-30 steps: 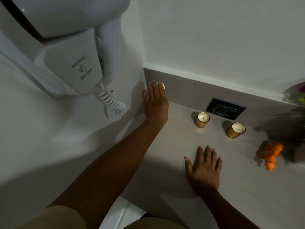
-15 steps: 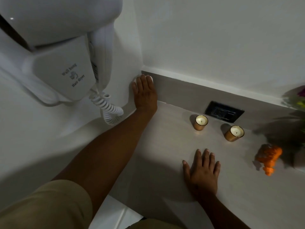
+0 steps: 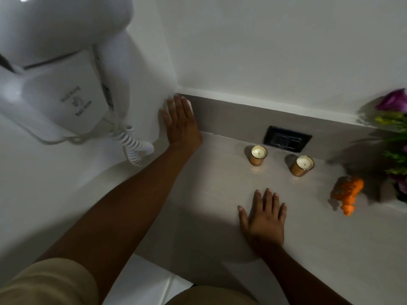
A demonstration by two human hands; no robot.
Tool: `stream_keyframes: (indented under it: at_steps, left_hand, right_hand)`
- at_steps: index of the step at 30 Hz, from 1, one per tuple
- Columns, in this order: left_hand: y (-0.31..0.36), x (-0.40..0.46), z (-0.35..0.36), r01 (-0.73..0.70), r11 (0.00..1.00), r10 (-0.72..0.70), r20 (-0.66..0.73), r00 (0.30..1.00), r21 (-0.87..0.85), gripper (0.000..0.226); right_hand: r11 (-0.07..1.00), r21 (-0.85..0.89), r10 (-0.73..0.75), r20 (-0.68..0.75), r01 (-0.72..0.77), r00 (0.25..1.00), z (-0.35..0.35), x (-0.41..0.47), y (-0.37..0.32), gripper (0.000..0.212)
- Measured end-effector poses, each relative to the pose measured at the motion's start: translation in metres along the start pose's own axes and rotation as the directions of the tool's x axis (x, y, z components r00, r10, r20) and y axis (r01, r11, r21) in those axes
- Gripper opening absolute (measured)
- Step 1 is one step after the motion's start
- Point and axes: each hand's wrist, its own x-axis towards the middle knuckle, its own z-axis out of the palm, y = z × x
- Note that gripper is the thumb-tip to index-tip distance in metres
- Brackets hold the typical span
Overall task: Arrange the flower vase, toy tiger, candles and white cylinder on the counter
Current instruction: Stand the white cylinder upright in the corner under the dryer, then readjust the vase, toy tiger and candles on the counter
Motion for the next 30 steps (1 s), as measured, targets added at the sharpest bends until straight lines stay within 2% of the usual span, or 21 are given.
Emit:
stream_keyframes:
  at_steps: [3, 5, 9, 13, 16, 23, 27, 30]
  left_hand:
    - [0.010, -0.033, 0.010, -0.124, 0.989, 0.122, -0.036, 0.992, -0.075, 0.108]
    - [0.023, -0.066, 0.026, -0.248, 0.961, 0.250, 0.006, 0.968, -0.123, 0.108]
    - [0.055, -0.147, 0.068, -0.460, 0.851, 0.500, 0.126, 0.857, -0.255, 0.092]
    - [0.086, -0.201, 0.096, -0.597, 0.760, 0.648, 0.241, 0.722, -0.256, 0.094]
    - [0.098, -0.214, 0.104, -0.642, 0.724, 0.690, 0.280, 0.668, -0.253, 0.097]
    - [0.100, -0.211, 0.110, -0.670, 0.705, 0.708, 0.289, 0.645, -0.233, 0.098]
    - [0.100, -0.211, 0.110, -0.667, 0.705, 0.708, 0.288, 0.645, -0.241, 0.097]
    - [0.099, -0.211, 0.112, -0.664, 0.701, 0.713, 0.246, 0.657, -0.259, 0.097]
  right_hand:
    - [1.000, 0.013, -0.022, -0.011, 0.022, 1.000, -0.003, -0.001, 0.007, 0.085]
    - [0.999, -0.003, -0.045, 0.000, 0.045, 0.999, -0.005, -0.004, 0.018, 0.085]
    - [1.000, -0.003, 0.030, -0.052, -0.030, 0.998, -0.010, -0.018, 0.054, 0.082]
    - [0.991, -0.008, 0.136, -0.067, -0.137, 0.988, -0.014, -0.031, 0.082, 0.082]
    - [0.982, -0.002, 0.186, -0.071, -0.186, 0.980, -0.016, -0.039, 0.096, 0.083]
    - [0.983, 0.020, 0.182, -0.075, -0.181, 0.980, -0.014, -0.041, 0.101, 0.084]
    - [0.962, 0.197, 0.220, -0.159, -0.187, 0.962, -0.020, -0.058, 0.120, 0.075]
    - [0.888, 0.390, 0.355, -0.244, -0.244, 0.902, -0.032, -0.071, 0.151, 0.069]
